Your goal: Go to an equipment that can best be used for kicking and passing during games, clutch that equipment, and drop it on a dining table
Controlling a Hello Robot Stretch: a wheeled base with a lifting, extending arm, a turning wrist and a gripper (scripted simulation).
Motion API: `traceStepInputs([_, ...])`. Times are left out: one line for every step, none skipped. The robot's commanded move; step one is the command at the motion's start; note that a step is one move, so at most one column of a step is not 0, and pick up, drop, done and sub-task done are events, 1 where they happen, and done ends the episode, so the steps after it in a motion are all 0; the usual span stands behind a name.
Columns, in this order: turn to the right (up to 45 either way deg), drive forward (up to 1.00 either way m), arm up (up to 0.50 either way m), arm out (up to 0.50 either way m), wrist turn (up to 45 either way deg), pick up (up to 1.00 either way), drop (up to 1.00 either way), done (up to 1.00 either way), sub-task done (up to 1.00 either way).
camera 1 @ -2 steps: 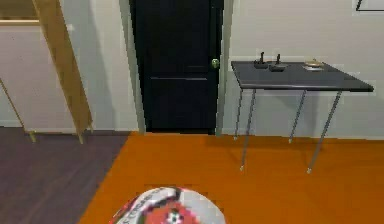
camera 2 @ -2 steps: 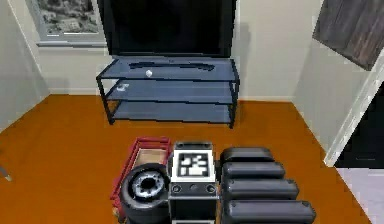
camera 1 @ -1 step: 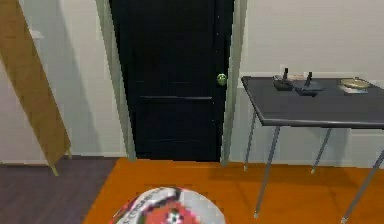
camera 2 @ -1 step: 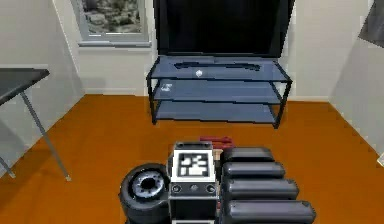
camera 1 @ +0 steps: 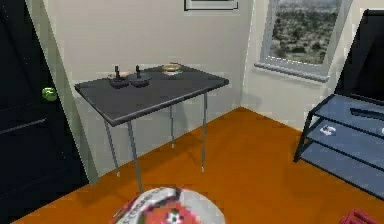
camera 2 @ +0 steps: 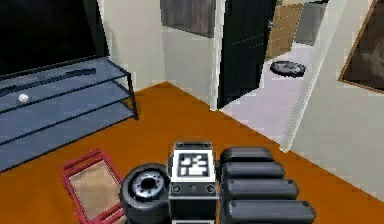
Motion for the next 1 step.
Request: traceStepInputs([15.0, 0.00, 0.00, 0.00, 0.0, 0.00, 0.00, 0.00, 0.00])
